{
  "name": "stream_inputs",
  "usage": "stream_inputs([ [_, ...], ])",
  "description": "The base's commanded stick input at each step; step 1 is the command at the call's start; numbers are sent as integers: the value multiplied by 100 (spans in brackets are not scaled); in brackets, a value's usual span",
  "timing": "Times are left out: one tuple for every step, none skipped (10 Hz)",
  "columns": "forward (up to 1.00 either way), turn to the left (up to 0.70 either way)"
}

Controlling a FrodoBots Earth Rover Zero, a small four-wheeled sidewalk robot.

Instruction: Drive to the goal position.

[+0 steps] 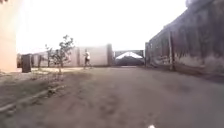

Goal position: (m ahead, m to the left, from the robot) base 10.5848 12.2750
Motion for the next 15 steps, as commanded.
stream_inputs([
  [100, 0],
  [100, 0],
  [100, 0],
  [100, 0],
  [100, 0],
  [100, 0],
  [100, 0],
  [100, 0],
  [100, 0],
  [100, 0],
  [100, 0],
  [100, 0],
  [100, 0],
  [100, 0],
  [100, 0],
])
